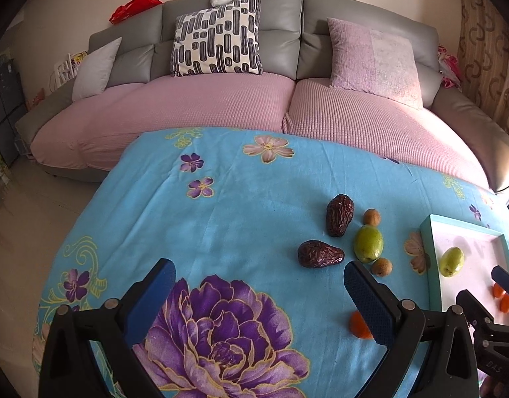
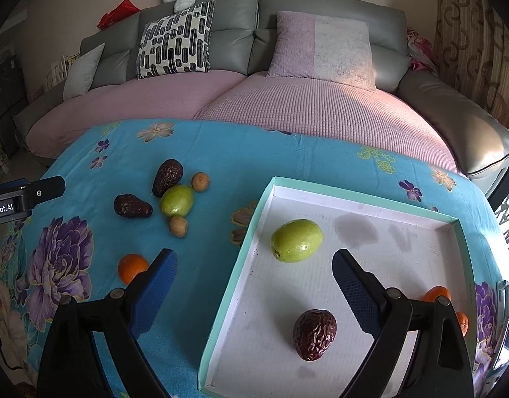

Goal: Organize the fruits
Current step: 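Move both open tools back from the tray toward the fruit cluster, then grasp a dark date with the left tool while the right tool grasps an orange, then carry the date in the left tool while the right tool carries the orange over the tray, then open the right tool to drop the orange while the left tool releases the date in the tray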

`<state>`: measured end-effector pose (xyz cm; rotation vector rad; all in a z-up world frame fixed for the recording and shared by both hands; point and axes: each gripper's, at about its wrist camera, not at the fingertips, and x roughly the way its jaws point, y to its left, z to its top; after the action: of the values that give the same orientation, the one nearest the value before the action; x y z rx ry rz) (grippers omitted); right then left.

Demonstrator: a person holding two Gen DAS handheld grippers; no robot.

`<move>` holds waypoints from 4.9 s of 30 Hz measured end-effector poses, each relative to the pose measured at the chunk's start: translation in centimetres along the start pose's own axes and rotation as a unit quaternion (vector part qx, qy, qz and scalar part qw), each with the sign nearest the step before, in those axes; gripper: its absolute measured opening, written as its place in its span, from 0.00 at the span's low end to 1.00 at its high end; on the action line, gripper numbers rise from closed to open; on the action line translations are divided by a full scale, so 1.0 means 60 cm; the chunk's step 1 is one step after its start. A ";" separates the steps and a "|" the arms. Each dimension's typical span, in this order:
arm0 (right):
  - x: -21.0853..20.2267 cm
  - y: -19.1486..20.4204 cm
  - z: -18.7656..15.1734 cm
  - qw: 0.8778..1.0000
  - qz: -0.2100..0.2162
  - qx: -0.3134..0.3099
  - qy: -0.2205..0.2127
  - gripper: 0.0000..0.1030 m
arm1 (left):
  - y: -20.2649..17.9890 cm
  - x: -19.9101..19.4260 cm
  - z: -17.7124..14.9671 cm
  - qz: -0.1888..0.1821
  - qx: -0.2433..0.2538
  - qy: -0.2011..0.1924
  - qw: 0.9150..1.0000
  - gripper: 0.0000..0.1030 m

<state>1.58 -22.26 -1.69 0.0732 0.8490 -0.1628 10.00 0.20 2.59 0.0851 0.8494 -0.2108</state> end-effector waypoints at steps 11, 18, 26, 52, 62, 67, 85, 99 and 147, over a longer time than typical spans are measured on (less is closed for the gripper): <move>0.021 0.055 0.001 0.999 0.033 -0.004 0.015 0.70 | 0.042 0.009 -0.003 -0.006 -0.049 0.022 0.999 0.99; 0.049 0.105 -0.008 0.996 0.070 -0.021 0.043 0.66 | 0.054 0.057 -0.011 -0.023 -0.070 0.063 0.995 0.98; 0.077 0.138 -0.021 0.992 0.096 -0.035 0.073 0.60 | 0.066 0.092 -0.003 -0.057 -0.105 0.086 0.989 0.89; 0.072 0.120 -0.018 0.993 0.084 -0.035 0.073 0.35 | 0.033 0.127 0.003 -0.103 -0.109 0.095 0.984 0.78; 0.037 0.069 -0.003 0.997 0.057 -0.007 0.046 0.35 | -0.002 0.154 0.002 -0.145 -0.108 0.102 0.978 0.55; 0.036 0.061 -0.001 0.998 0.053 -0.008 0.046 0.35 | -0.019 0.165 -0.006 -0.151 -0.100 0.101 0.978 0.46; 0.028 0.055 -0.003 0.998 0.053 -0.009 0.042 0.35 | -0.023 0.178 -0.012 -0.171 -0.111 0.092 0.975 0.33; 0.006 0.022 0.000 0.999 0.042 0.014 0.028 0.35 | -0.018 0.108 0.018 -0.190 -0.115 0.053 0.974 0.31; -0.055 -0.265 -0.105 0.970 -0.061 0.214 0.100 0.35 | -0.326 -0.003 -0.091 -0.240 0.129 0.085 0.959 0.32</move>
<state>-7.96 -36.71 -3.34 0.4493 1.0089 -0.4607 1.61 -17.99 -0.70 0.1420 1.0031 -0.7800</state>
